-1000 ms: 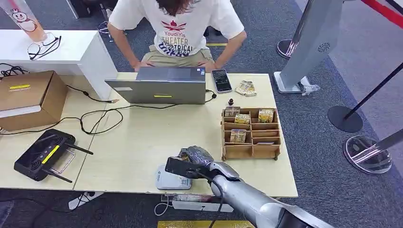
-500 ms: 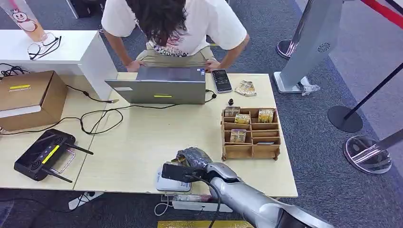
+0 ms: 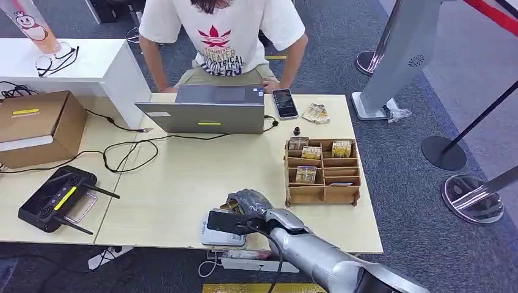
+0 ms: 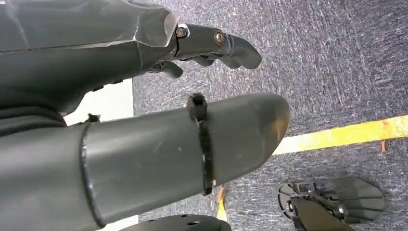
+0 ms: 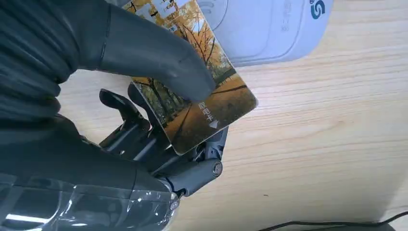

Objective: Pass the card to the sensor for recognition and then transmit it.

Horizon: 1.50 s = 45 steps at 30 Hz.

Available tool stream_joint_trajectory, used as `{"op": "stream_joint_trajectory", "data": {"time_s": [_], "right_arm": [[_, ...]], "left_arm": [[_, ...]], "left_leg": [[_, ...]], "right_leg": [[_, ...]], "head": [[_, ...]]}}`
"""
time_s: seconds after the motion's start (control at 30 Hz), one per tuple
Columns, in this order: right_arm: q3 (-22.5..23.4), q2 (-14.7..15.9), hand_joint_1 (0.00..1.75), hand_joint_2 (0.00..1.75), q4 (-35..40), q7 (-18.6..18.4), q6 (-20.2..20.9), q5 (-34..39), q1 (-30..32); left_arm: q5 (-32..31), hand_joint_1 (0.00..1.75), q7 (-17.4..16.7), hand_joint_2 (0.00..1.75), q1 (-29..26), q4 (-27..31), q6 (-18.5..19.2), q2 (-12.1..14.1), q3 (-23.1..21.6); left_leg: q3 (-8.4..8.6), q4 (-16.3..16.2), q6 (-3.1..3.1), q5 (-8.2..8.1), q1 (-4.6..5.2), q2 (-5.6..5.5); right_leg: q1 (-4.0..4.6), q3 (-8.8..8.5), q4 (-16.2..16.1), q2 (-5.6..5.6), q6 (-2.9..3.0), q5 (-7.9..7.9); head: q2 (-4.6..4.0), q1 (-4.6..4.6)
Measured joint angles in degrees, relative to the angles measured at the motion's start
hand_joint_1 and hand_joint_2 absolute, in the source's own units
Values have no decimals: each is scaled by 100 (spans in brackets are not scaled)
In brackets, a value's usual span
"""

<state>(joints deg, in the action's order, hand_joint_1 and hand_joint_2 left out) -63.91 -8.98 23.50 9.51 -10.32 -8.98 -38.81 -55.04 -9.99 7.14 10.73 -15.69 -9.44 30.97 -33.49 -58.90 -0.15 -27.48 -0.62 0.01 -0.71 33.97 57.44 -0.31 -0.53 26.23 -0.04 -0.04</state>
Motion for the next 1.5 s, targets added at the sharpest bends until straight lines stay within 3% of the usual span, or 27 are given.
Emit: {"op": "stream_joint_trajectory", "data": {"time_s": [0.47, 0.8, 1.07, 1.5], "right_arm": [[72, 2, 175, 175, 77, 79, 525, 249, 7], [297, 308, 175, 175, 304, -107, 1989, 667, -138], [553, 625, 175, 175, 527, -31, 2055, 979, -193], [1253, 741, 175, 175, 907, 166, 1921, 1580, -209]], "left_arm": [[55, 0, -2, 0, 0, 0, -11, -2, 0], [103, 0, -2, 0, -8, 0, -20, 15, 4], [146, 0, 42, 0, -28, 0, -15, 52, 15], [247, 0, 59, 0, -87, 0, -9, 59, 103]], "left_leg": [[3, 0, 0, 0, 0, 2], [4, 0, 0, 0, 0, 3], [5, -2, 0, 0, 1, 4], [2, -1, 0, 0, 0, 4]], "right_leg": [[0, 0, 0, 4, 0, 0], [-1, -4, 0, 5, 0, -1], [-1, -2, 0, 8, 0, -3], [0, 0, 0, 8, 0, -3]], "head": [[0, 0], [0, 0], [0, 0], [0, 0]]}}
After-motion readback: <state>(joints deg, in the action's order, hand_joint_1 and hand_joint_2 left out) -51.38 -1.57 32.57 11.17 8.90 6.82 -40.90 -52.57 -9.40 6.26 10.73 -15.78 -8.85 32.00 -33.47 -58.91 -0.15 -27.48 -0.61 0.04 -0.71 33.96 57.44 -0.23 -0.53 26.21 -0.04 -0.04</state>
